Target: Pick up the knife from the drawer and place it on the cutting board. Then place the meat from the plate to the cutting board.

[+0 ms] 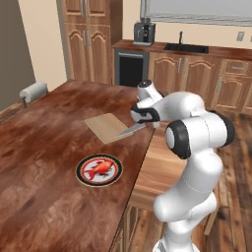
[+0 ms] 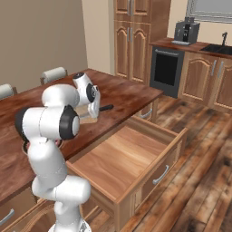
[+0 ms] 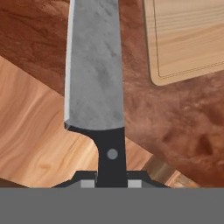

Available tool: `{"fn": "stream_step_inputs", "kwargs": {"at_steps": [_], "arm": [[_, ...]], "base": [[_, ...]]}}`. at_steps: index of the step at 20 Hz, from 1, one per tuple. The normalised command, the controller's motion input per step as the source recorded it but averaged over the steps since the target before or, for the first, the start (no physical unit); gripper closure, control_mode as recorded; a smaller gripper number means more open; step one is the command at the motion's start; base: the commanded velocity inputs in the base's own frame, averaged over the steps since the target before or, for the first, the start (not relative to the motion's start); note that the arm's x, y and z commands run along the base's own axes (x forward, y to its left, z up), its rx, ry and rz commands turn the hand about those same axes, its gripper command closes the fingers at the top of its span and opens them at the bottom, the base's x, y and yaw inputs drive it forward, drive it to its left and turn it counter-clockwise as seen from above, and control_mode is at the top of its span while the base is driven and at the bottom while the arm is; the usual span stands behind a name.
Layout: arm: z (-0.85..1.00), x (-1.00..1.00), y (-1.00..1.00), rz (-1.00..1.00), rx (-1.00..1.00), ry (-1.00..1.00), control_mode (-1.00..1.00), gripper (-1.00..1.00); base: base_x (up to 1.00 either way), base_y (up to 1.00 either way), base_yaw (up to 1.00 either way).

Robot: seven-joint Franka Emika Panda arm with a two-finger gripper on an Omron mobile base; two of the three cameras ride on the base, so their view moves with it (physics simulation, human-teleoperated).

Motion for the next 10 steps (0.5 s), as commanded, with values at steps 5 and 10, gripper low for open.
{"fn": "stream_step_inputs", "kwargs": {"at_steps": [5,10], "arm": [[-0.21,0.25,0.3,0.04,0.0,0.09,-1.0,1.0],[-0.24,0.26,0.31,0.03,0.0,0.11,-1.0,1.0]], "base": [[0.0,0.0,0.0],[0.0,0.0,0.0]]}}
